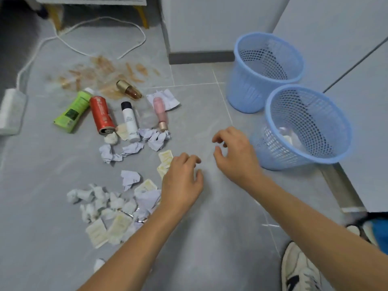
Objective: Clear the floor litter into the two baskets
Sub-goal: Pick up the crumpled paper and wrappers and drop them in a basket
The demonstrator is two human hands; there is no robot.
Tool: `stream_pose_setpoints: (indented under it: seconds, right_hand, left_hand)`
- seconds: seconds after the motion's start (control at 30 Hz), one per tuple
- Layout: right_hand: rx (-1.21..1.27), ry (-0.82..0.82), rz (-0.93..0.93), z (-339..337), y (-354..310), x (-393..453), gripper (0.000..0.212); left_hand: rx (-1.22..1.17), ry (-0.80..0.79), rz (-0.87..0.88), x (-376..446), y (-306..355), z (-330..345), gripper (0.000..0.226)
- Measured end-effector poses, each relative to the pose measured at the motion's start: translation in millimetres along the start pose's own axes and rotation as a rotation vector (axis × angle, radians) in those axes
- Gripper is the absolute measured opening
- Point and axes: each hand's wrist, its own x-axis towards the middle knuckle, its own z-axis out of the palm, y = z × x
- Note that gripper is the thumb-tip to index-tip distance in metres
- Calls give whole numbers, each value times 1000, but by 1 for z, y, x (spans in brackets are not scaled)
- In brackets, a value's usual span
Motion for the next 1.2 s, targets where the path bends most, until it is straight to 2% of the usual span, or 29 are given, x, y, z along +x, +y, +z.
stream_pose_setpoints:
  seconds: [0.13,0.2,0.33,0.47,0.53,0.6,0.87,1.07,1.2]
  right_hand:
    - [53,-358,-33,78,-23,-14,32]
    - [44,-485,-39,106,-29,-15,38]
    - [10,-548,-109,143,-32,-3,54]
    - [-74,-634,-215,163,-25,17,67]
    - [-136,-627,-260,167,-18,22,67]
    - [-151,-580,-284,166,-9,21,64]
    - [-210,-439,-227,148,29,14,19]
    - [-92,-382,-85,134,41,6,13]
    - [-13,-260,-71,104,32,9,15]
  left_hand:
    - [104,-21,-180,-34,-68,1,26]
    - [121,-16,-219,-42,-91,2,26]
    - [115,-38,-217,-41,-111,9,29]
    - [140,-70,-181,-19,-117,23,52]
    - [175,-69,-174,-8,-122,29,64]
    - [223,-68,-176,0,-125,32,65]
    - [228,-33,-150,9,-128,36,41]
    - [7,-4,-351,6,-123,23,28]
    - [-36,63,-396,7,-109,-2,19]
